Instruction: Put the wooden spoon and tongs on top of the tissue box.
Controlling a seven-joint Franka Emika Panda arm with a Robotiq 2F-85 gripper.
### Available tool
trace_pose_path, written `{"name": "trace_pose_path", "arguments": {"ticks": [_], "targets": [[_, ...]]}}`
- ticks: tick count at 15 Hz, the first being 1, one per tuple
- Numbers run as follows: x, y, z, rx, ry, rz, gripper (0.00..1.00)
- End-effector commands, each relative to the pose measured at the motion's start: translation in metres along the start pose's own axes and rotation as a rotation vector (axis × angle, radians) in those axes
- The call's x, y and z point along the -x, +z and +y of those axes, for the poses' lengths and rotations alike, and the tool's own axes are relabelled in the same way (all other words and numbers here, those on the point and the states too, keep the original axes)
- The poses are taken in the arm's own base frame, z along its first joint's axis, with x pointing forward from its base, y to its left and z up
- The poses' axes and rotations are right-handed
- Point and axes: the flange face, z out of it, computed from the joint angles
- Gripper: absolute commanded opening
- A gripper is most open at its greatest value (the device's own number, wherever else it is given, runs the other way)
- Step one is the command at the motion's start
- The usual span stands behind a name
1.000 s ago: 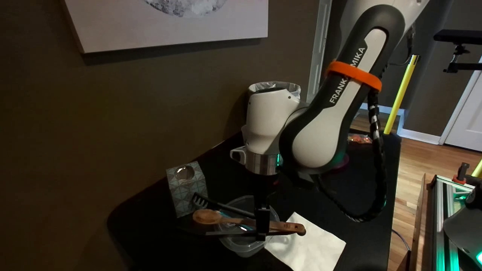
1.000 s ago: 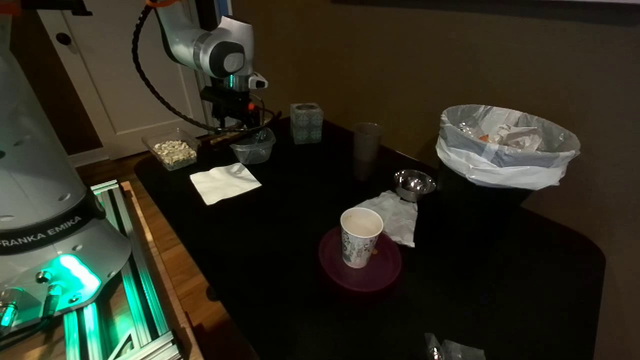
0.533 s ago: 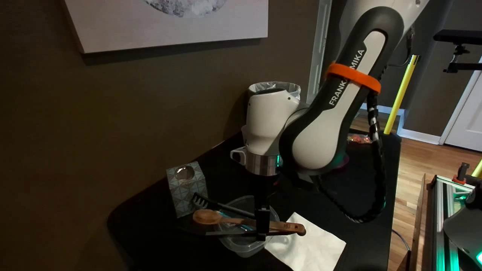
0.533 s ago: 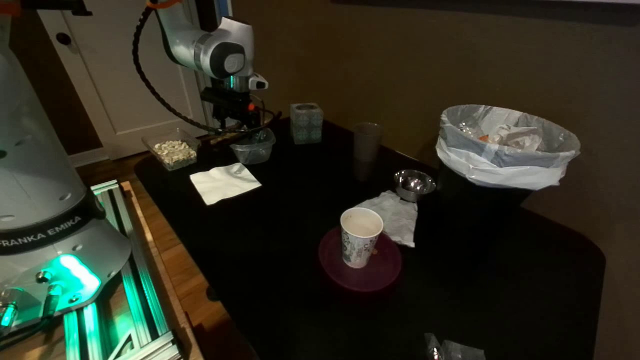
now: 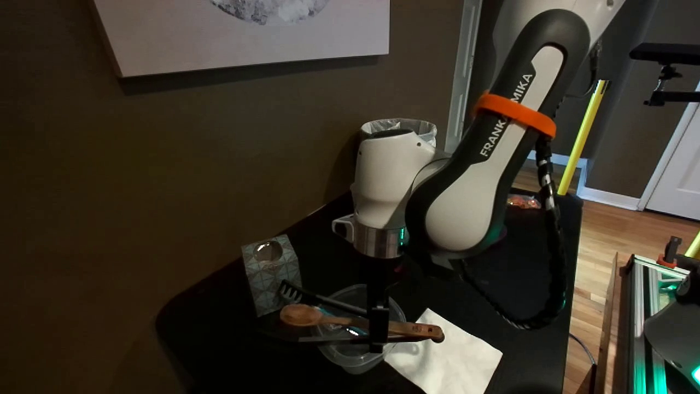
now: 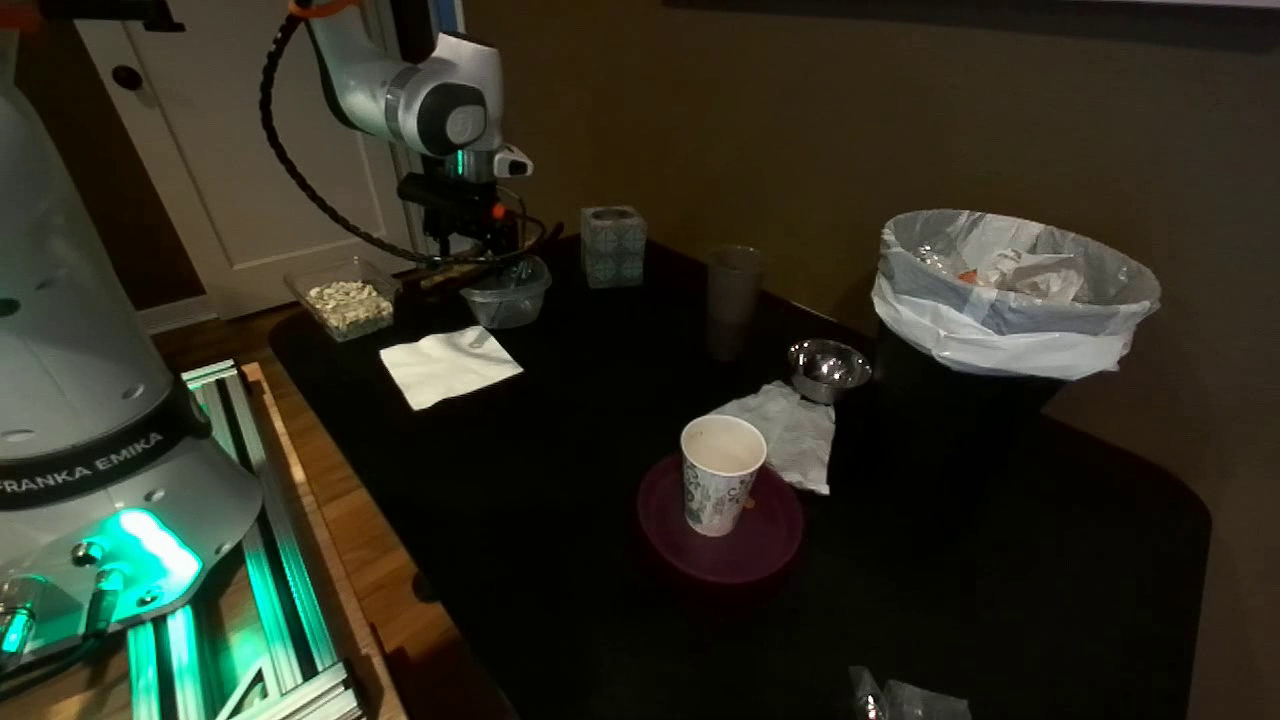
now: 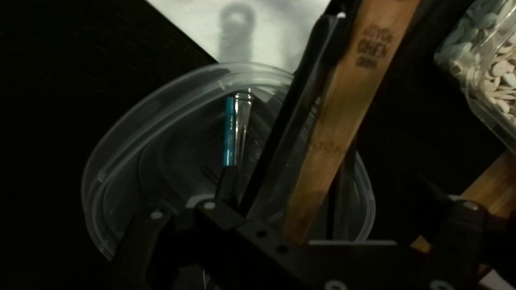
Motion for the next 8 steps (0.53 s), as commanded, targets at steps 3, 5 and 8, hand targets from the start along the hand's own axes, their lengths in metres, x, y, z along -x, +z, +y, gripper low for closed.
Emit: {"name": "trace_pose_path", "arguments": {"ticks": [3, 5, 8], "targets": [[-0.009, -0.004, 0.0, 0.028, 0.017, 0.038, 1.0], [-0.012, -0.003, 0.004, 0.04, 0.024, 0.036, 1.0], [-0.012, -0.003, 0.01, 0.059, 0.034, 0.034, 1.0]]}}
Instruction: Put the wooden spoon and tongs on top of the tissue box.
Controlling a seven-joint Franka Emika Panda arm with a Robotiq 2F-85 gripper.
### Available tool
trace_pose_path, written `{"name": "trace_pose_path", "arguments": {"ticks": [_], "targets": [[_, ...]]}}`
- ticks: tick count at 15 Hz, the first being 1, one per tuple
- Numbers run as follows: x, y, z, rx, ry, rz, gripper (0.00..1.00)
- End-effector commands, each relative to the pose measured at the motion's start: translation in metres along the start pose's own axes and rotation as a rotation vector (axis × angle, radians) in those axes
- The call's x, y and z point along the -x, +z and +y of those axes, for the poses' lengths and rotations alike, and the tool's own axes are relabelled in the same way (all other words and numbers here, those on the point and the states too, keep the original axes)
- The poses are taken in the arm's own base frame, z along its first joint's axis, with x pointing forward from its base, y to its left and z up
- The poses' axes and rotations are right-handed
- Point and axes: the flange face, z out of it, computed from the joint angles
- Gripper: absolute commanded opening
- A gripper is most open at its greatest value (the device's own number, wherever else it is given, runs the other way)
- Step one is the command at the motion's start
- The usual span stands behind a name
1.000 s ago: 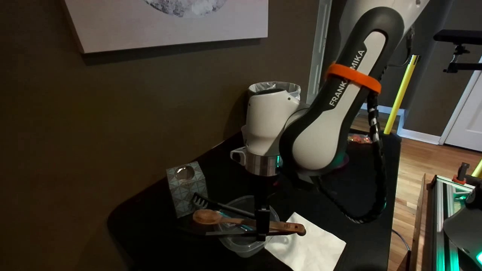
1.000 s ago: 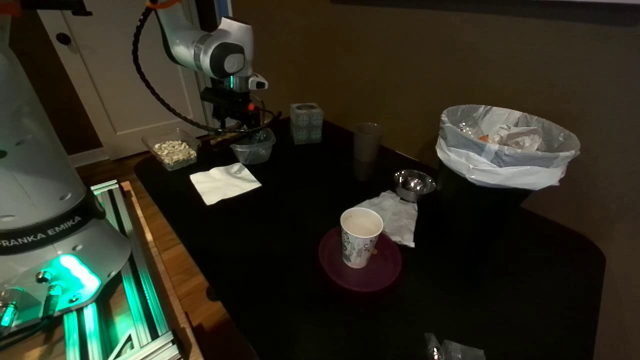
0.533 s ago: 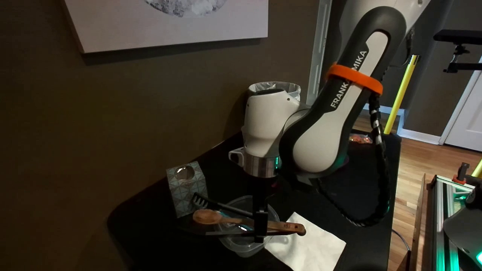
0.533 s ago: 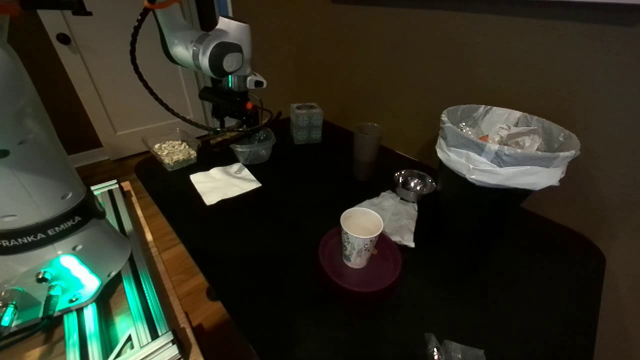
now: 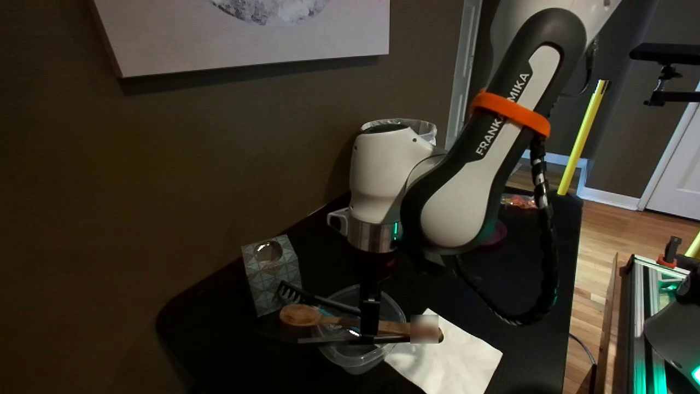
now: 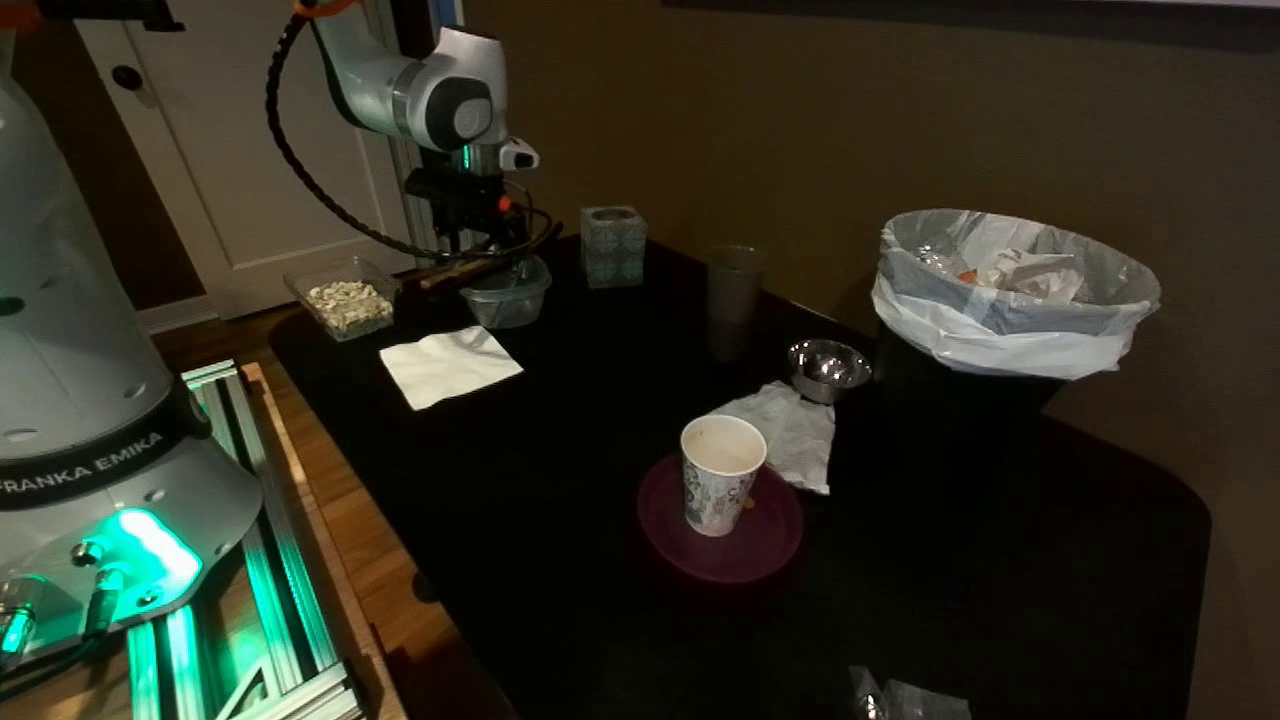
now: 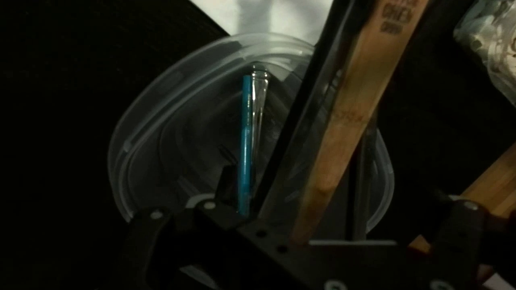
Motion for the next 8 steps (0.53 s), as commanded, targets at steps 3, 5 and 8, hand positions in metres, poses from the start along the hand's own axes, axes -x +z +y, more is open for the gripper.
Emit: {"name": "trace_pose_path", "arguments": {"ticks": [3, 5, 8], "targets": [[-0.0005, 0.0075, 0.0063, 0.039, 0.022, -0.007, 1.0], [0.0012, 0.0107, 0.0077, 0.043, 0.027, -0.019, 1.0], [0.0018, 0.0115, 0.0067, 0.036, 0.037, -0.024, 1.0]]}}
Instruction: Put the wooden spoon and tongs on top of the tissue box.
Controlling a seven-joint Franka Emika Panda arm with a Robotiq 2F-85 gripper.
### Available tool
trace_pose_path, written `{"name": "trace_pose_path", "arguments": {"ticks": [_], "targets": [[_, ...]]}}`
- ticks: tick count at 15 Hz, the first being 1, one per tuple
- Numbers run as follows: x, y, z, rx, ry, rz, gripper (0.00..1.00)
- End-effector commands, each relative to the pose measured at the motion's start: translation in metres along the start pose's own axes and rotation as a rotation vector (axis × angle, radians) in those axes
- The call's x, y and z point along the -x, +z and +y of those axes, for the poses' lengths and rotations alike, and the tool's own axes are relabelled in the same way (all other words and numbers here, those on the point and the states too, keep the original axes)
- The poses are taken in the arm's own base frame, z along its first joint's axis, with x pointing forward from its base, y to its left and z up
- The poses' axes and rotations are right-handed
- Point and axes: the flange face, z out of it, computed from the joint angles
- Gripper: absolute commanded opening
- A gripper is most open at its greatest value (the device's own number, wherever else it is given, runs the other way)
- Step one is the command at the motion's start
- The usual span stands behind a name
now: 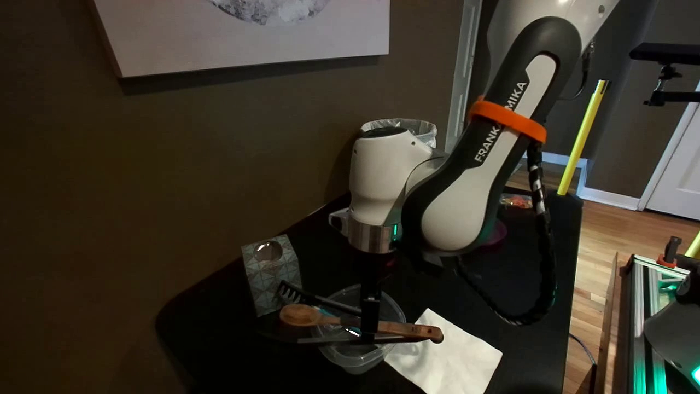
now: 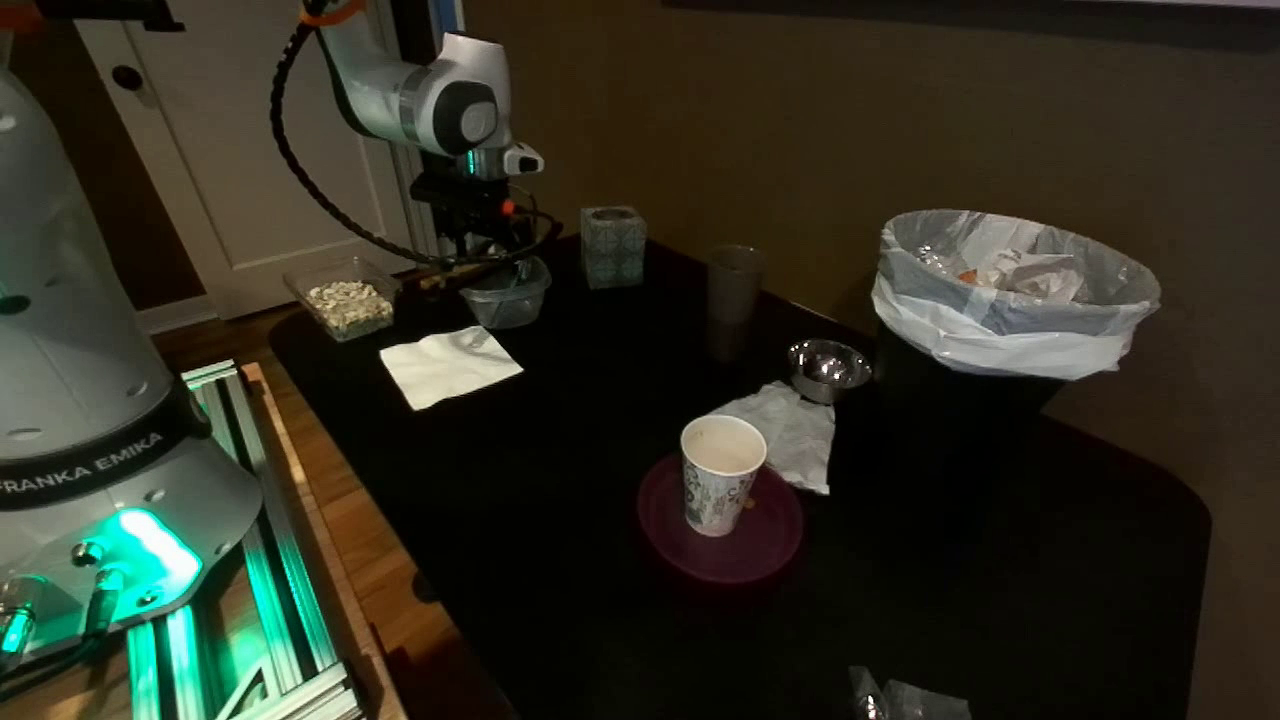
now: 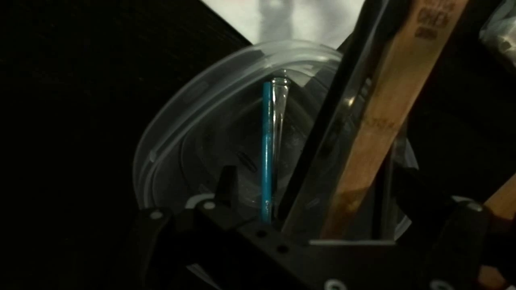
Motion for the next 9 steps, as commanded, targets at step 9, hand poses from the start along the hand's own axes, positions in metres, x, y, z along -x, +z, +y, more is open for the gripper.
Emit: {"name": "trace_pose_path", "arguments": {"ticks": [9], "targets": [[0.002, -0.0016, -0.006, -0.032, 0.025, -0.017, 1.0]]}}
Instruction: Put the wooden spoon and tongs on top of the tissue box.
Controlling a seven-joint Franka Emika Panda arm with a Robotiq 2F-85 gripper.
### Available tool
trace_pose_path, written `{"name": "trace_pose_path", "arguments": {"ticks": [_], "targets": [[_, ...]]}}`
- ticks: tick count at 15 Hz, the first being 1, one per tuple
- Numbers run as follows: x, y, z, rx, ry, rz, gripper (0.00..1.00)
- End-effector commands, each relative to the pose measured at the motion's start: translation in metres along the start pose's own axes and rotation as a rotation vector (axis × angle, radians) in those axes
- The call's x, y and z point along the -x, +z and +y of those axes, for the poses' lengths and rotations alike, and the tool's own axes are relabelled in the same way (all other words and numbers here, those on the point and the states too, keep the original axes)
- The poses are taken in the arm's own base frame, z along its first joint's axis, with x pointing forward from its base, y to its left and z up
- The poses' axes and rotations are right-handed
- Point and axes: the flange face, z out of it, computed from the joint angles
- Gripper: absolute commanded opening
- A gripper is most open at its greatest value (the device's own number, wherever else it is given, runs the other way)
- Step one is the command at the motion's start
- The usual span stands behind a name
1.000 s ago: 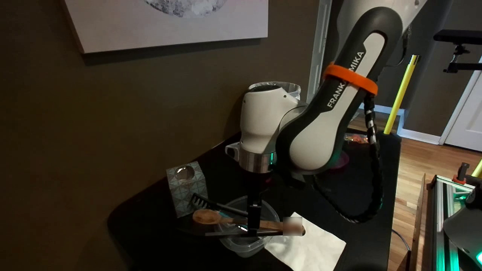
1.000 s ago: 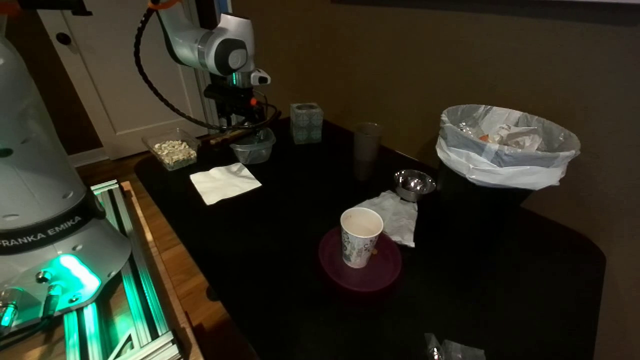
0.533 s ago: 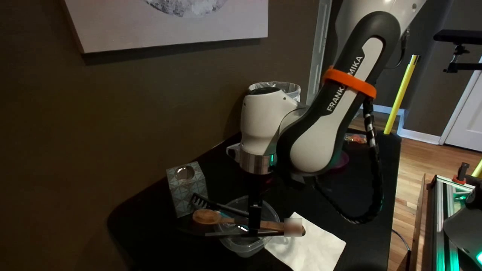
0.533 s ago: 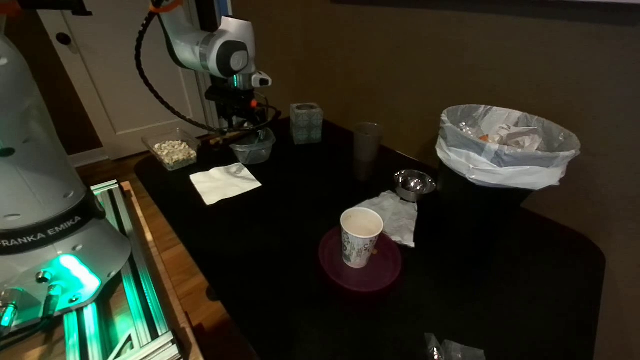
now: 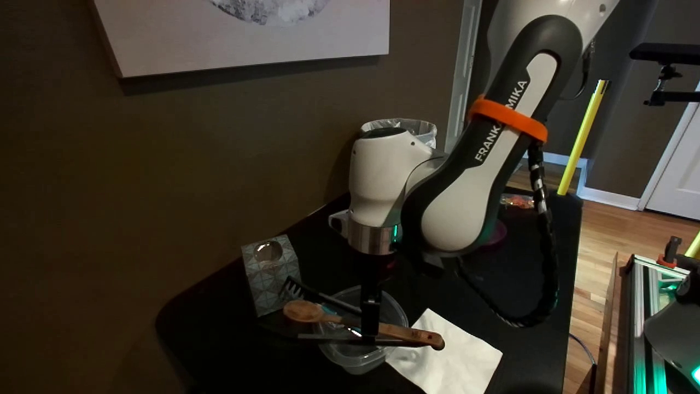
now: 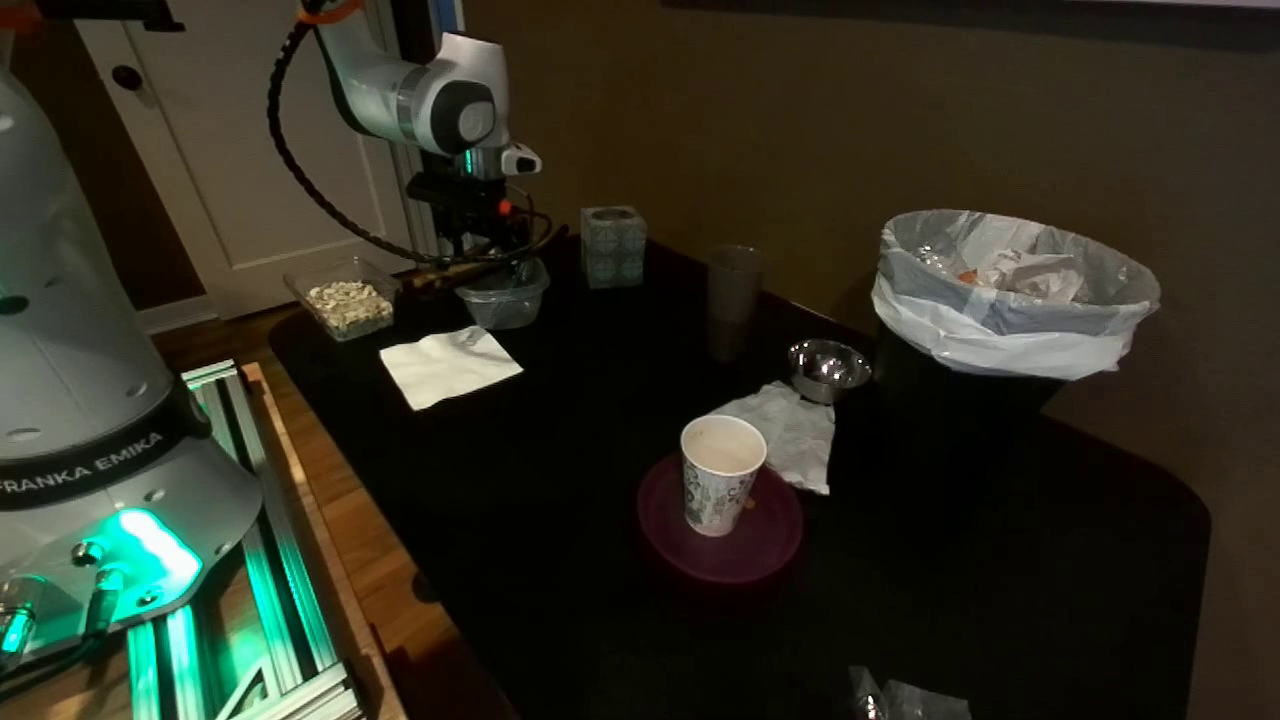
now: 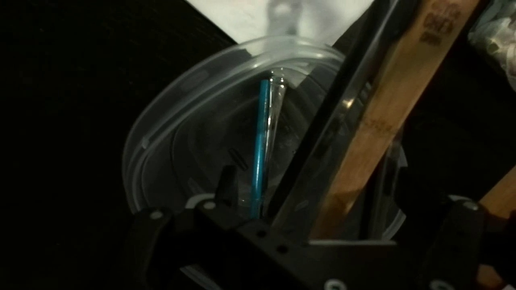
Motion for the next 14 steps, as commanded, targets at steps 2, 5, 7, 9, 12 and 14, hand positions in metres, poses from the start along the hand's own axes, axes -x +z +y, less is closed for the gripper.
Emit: {"name": "trace_pose_path", "arguments": {"ticks": [2, 5, 7, 9, 12, 14], "targets": [[0.002, -0.003, -0.002, -0.022, 0.033, -0.016, 1.0], [0.004, -0.002, -0.002, -0.023, 0.051, -0.034, 1.0], [0.004, 0.001, 0.0, -0.019, 0.055, -0.03, 1.0], [0.004, 0.003, 0.003, -0.021, 0.067, -0.042, 1.0], [0.008, 0.008, 0.005, -0.013, 0.099, -0.083, 1.0], [0.01, 0.008, 0.006, -0.021, 0.121, -0.112, 1.0]]}}
